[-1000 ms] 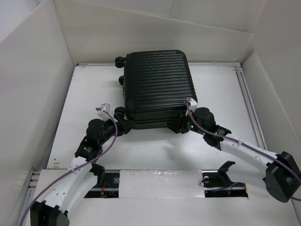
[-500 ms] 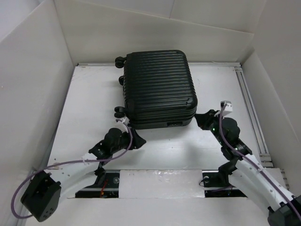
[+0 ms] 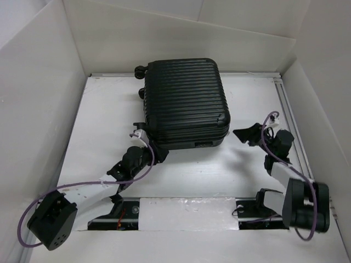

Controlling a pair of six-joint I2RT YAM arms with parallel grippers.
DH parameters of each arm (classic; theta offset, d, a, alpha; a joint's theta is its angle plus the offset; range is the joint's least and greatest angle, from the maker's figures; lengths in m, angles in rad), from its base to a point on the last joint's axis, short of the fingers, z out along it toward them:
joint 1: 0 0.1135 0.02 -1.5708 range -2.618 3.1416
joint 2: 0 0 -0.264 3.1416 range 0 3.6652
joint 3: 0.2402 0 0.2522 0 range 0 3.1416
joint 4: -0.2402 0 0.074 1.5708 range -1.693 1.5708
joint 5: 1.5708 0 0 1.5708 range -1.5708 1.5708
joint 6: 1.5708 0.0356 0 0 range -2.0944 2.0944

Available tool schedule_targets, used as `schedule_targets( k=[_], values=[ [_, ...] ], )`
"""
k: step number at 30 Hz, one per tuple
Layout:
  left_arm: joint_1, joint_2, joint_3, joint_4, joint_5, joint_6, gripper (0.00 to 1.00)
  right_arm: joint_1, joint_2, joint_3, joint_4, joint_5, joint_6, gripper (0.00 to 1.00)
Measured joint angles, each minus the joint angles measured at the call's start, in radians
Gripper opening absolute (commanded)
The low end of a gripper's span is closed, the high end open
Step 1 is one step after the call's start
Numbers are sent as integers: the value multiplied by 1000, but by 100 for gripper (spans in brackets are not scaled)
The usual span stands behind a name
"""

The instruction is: Pack the luggage

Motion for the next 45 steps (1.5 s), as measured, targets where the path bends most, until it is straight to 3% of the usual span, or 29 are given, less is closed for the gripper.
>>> schedule_targets(
  k=[5, 11, 21, 27, 33, 38, 45],
  values=[
    [-2, 97, -12, 43, 2, -7, 53, -14, 311, -44, 434, -272, 198, 73],
    [0, 118, -12, 61, 16, -8, 52, -3, 504, -48, 633, -406, 377, 77],
    [-2, 66, -12, 67, 42, -8, 48, 19, 572, -8, 692, -418, 431, 72],
    [-126, 60, 0, 67, 27, -8, 48, 19, 397, -3, 636, -309, 249, 76],
    [-212, 188, 77, 102, 26, -8, 48, 34, 233, 45, 462, -209, 75, 80],
    [-212, 235, 100, 130, 24, -5, 48, 43, 325, 132, 449, -298, 36, 76],
    [-212, 254, 106, 158, 23, -1, 47, 50, 549, 130, 698, -396, 219, 75]
  ],
)
